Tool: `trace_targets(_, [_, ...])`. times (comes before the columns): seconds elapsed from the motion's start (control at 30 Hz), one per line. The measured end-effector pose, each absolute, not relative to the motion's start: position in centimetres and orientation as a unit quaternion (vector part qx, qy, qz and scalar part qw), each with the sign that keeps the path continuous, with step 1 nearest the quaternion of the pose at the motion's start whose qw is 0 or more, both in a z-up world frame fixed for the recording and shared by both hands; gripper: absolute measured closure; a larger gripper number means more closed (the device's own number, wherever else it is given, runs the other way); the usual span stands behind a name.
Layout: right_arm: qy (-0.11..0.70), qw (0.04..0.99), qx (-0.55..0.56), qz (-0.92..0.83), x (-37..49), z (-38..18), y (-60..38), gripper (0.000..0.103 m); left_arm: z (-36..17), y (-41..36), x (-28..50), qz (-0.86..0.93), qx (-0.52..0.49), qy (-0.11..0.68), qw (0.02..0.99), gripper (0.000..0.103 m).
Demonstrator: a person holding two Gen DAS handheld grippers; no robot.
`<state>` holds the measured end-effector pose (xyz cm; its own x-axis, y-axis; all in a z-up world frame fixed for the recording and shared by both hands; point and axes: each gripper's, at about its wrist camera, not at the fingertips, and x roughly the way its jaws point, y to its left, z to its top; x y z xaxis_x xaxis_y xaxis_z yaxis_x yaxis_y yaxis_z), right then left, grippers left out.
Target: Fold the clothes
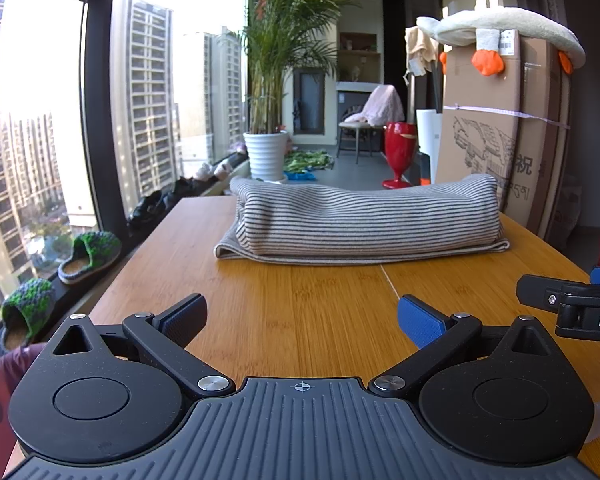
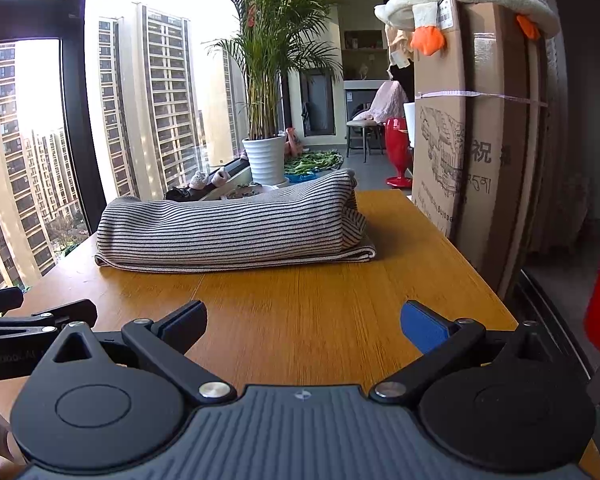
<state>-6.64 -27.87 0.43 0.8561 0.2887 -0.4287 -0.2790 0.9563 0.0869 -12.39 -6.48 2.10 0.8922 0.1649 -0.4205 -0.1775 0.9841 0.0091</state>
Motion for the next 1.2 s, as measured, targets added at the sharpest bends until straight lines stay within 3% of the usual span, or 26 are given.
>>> trace_targets(0.77, [0.23, 0.962, 0.015, 0.15, -6.6, 0.2, -27.6, 0.0, 2.1, -6.5, -12.3, 0.088, -0.019, 0.219, 0.972, 0.0])
trace_targets(1.1, [0.201, 0.95, -0.02, 0.239, -5.4, 1.5, -27.0, 0.0, 3.2, -3.3, -12.6, 0.038, -0.138, 0.21, 0.967, 0.0])
trace_targets(1.2, [0.19, 0.946, -0.052, 0.258, -4.1, 2.7, -25.9, 0.0, 3.8, -3.0, -12.7, 0.033, -0.126, 0.2, 0.971, 0.0])
